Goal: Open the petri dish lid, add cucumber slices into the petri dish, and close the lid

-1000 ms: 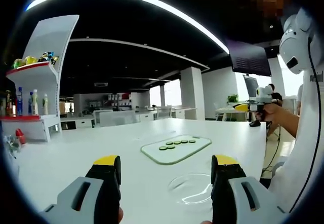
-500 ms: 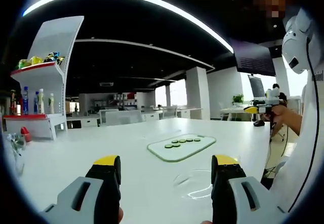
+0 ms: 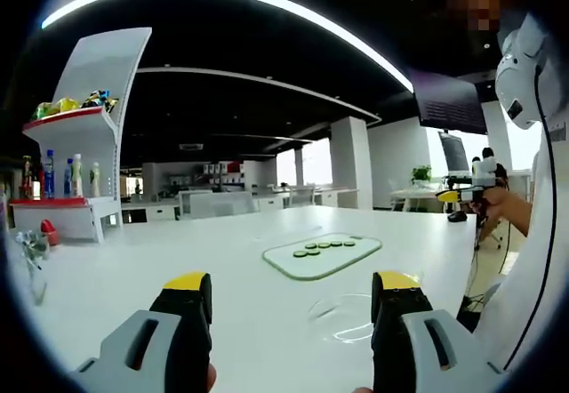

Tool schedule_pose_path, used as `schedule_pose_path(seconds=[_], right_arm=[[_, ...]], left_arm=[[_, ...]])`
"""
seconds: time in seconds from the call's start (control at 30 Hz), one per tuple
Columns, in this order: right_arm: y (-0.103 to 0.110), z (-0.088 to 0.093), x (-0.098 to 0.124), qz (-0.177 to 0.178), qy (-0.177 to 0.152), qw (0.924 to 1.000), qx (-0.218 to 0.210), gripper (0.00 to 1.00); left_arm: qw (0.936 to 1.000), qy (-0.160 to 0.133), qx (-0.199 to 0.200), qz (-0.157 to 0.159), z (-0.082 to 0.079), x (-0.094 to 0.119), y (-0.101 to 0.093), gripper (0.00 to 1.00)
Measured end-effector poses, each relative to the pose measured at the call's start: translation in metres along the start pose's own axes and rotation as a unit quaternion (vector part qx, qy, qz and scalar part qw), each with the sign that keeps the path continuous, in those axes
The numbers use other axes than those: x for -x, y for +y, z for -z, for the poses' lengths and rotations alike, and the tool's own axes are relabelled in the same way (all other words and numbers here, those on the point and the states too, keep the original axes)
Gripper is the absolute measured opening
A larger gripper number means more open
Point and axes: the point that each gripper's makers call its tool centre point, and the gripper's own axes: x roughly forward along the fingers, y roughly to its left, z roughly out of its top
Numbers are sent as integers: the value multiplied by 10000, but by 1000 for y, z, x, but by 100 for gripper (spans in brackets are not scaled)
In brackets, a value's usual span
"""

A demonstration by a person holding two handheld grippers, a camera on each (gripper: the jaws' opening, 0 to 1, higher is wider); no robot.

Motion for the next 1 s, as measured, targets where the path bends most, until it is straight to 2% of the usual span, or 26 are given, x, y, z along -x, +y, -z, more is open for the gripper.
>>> schedule_pose_path(seconds=[1.0], right_arm=[[1,7,0,-100,250,9996,23,57]], left_arm=[[10000,8,15,76,2,2,-3,73]])
